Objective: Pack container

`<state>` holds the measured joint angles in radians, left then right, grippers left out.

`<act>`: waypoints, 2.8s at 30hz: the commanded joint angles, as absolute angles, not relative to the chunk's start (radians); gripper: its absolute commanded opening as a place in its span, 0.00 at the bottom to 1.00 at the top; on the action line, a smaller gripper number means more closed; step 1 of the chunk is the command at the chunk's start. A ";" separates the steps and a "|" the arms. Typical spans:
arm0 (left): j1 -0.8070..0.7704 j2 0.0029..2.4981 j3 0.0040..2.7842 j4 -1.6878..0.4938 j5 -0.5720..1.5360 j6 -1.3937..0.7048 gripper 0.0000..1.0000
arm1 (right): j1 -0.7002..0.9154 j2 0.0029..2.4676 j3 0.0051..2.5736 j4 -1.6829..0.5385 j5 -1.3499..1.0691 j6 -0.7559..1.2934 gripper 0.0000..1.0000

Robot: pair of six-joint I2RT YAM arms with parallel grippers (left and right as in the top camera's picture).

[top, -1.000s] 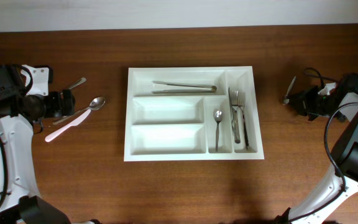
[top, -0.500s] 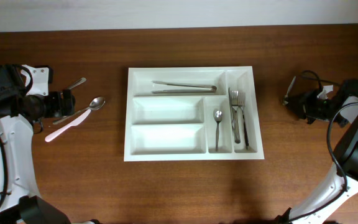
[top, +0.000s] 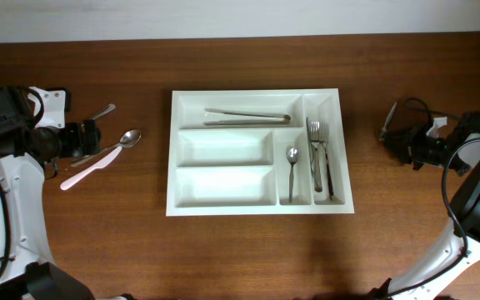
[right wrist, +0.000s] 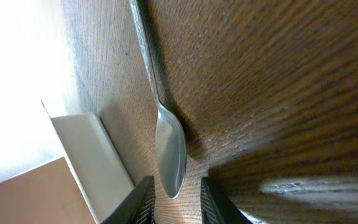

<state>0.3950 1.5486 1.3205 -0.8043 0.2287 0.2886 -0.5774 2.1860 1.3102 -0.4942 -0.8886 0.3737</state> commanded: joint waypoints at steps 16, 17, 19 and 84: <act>0.398 1.556 1.340 -0.804 0.240 0.301 0.99 | -0.549 2.297 1.247 -0.428 -0.564 0.454 0.20; 0.398 1.556 1.340 -0.804 0.240 0.301 0.99 | -0.549 2.297 1.247 -0.422 -0.563 0.454 0.19; 0.398 1.556 1.340 -0.804 0.240 0.301 0.99 | -0.549 2.297 1.247 -0.411 -0.564 0.455 0.19; 0.398 1.556 1.340 -0.804 0.240 0.301 0.99 | 0.126 1.634 1.418 -0.926 -0.036 0.271 0.04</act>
